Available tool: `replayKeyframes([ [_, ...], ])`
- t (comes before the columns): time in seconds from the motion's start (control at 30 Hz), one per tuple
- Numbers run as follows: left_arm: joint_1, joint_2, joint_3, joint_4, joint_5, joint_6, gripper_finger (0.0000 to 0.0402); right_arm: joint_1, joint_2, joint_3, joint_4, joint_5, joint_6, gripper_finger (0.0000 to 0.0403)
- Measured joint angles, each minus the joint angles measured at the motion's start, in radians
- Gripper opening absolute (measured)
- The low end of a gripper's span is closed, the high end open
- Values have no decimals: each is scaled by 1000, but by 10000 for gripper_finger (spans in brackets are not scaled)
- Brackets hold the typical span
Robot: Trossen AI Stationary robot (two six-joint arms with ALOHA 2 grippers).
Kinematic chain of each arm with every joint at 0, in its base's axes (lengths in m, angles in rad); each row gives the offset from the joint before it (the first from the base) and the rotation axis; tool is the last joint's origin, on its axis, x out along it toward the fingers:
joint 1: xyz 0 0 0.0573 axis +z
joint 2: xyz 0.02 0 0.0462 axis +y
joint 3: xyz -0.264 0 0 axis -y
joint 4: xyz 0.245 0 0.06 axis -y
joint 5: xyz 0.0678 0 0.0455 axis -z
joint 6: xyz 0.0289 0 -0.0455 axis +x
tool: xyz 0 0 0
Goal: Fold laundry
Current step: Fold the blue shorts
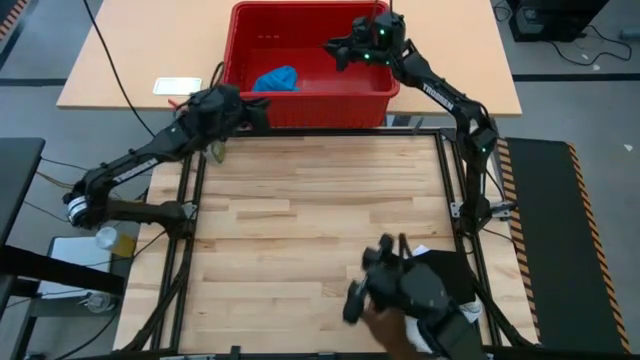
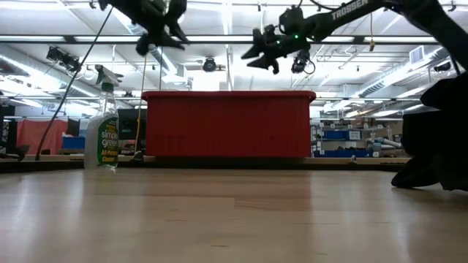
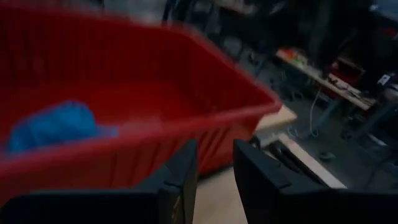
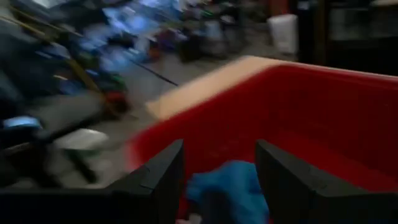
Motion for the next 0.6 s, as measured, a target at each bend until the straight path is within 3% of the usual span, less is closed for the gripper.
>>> replayKeyframes([
  [0.17, 78, 81, 66, -126, 142, -139, 102, -58, 47, 121, -131, 189, -176, 199],
  [0.33, 105, 122, 77, -150, 154, -178, 102, -131, 157, 235, -144, 171, -160, 199],
  [0.47, 66, 114, 80, -140, 168, -221, 102, -165, 247, 322, -147, 123, -71, 199],
  [0.6, 25, 113, 80, -153, 171, -237, 102, -160, 292, 329, -111, 127, -98, 199],
])
